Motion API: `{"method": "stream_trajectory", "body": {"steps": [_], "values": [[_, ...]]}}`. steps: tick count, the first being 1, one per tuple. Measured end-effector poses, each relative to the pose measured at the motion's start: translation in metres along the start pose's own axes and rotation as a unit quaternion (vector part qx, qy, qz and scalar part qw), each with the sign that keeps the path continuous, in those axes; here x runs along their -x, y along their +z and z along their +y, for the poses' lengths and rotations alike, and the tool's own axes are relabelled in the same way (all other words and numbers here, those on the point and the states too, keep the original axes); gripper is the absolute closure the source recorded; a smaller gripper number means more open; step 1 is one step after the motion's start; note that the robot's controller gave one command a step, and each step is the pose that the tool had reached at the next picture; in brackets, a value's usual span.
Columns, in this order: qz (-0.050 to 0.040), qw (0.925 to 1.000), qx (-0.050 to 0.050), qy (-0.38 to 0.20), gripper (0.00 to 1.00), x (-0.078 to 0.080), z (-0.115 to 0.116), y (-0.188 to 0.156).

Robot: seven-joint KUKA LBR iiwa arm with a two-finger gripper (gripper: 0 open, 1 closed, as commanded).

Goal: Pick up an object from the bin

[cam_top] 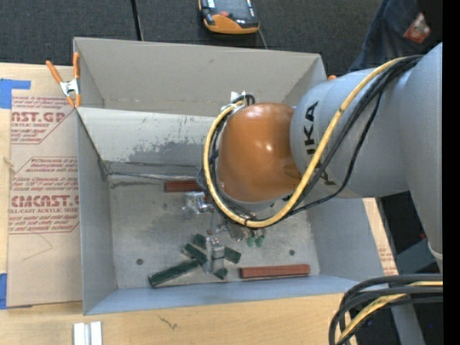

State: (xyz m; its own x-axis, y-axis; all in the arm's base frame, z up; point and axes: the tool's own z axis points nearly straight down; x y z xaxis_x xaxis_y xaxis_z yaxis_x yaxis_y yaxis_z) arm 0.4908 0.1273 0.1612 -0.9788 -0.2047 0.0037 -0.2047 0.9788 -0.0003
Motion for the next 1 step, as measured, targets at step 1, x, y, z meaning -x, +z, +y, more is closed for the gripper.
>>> {"method": "stream_trajectory", "body": {"steps": [1], "values": [[-0.0012, 0.9997, 0.001, 0.025, 0.00, 0.0115, -0.0305, 0.0586]]}}
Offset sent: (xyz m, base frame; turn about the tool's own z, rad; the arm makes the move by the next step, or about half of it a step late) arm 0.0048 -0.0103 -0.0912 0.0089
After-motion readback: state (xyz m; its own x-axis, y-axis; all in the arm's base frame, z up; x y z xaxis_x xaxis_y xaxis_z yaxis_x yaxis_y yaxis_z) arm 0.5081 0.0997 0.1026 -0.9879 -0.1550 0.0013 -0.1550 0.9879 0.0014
